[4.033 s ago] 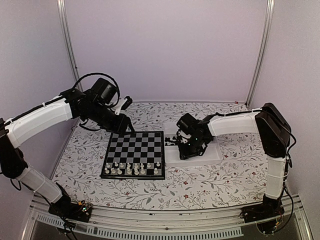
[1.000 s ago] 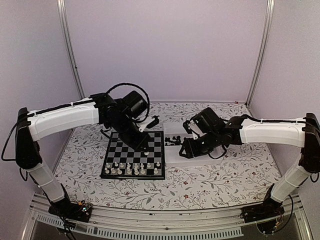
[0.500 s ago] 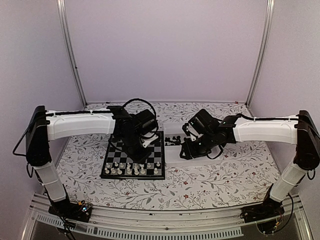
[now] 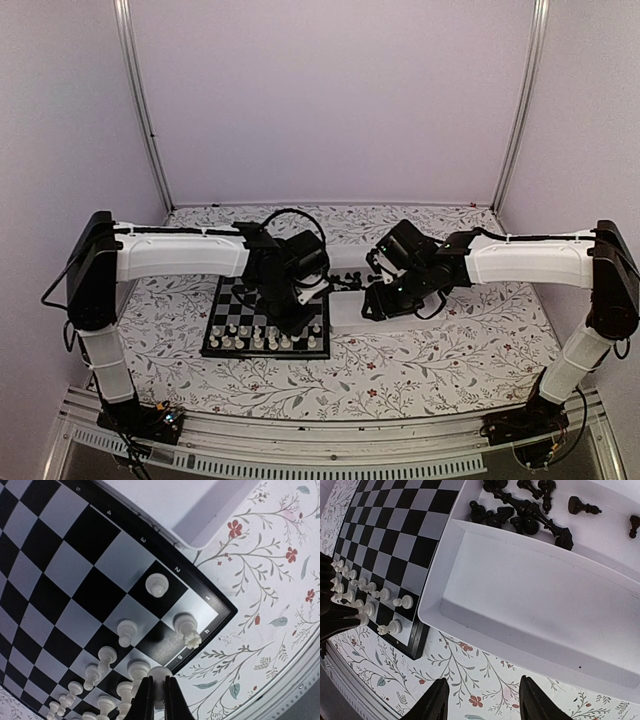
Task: Set up the chess pieces on the board
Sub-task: Place the chess piece on the chessboard.
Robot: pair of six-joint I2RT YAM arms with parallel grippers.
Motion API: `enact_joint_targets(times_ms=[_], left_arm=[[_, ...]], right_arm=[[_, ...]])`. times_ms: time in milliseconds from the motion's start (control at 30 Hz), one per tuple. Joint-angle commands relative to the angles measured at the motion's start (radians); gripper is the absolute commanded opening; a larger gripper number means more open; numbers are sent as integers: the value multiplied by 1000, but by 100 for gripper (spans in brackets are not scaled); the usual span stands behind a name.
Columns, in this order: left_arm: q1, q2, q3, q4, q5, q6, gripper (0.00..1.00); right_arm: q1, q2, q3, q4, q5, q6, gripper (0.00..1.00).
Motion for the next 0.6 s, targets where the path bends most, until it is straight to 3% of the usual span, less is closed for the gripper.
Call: enact_joint_targets(times_ms=[0,567], left_arm=[[-19,28,15,40,28,5,0],[-20,70,7,64,30,6,0]], right_arm=[[-2,-24,-7,-21,25,8,50],[-2,-23,-15,-31,25,9,50]])
